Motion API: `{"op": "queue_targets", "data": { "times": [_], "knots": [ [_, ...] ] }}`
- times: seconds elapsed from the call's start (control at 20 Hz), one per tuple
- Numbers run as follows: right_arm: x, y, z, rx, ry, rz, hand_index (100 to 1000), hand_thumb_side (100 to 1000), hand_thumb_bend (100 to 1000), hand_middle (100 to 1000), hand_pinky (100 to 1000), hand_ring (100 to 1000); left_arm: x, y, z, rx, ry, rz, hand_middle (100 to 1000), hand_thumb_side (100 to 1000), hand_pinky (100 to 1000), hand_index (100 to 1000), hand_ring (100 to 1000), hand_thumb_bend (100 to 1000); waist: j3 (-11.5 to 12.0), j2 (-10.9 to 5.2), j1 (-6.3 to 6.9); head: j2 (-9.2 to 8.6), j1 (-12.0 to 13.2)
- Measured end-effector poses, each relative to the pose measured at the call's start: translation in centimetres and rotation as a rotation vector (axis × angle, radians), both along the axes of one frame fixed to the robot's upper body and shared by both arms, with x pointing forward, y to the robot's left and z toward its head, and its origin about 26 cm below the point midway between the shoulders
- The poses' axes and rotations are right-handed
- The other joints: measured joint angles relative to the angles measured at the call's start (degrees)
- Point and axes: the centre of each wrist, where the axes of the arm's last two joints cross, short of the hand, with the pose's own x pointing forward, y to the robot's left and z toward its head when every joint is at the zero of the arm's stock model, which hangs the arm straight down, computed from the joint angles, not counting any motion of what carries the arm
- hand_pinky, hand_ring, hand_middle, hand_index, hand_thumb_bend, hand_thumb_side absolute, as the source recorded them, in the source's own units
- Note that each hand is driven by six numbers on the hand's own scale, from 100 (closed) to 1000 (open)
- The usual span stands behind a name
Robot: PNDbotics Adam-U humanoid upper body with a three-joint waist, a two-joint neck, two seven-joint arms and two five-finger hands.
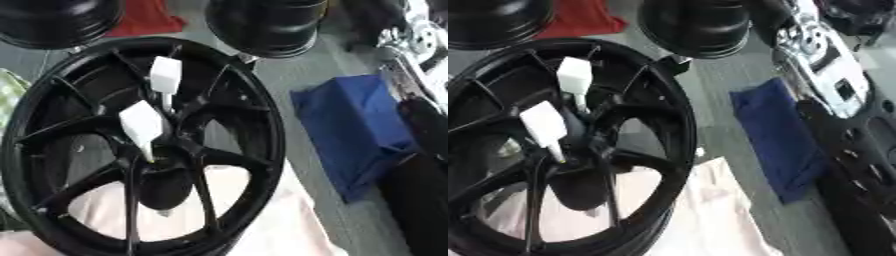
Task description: Pull the pin out of the wheel hub.
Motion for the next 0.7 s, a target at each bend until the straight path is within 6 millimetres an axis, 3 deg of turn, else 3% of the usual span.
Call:
{"op": "queue_targets", "data": {
  "times": [0.55,0.65,0.7],
  "knots": [
    [0.1,0.7,1.8,-0.058,-0.054,0.032,700,468,100,495,947,809,0.1,-0.2,0.2,0.006,-0.011,-0.01,604,639,808,766,578,326,0.14,0.75,-0.09,0.0,-0.22],
    [0.0,1.0,2.8,-0.131,-0.078,0.05,709,357,100,508,924,808,0.1,-0.2,0.2,0.007,-0.011,-0.01,604,640,808,766,577,324,0.15,0.84,-0.16,0.0,-0.44],
    [-0.1,1.1,3.5,-0.193,-0.099,0.06,718,221,100,521,907,807,0.1,-0.2,0.2,0.008,-0.011,-0.01,604,640,808,766,577,322,0.18,0.91,-0.2,-0.01,-0.6]
  ]
}}
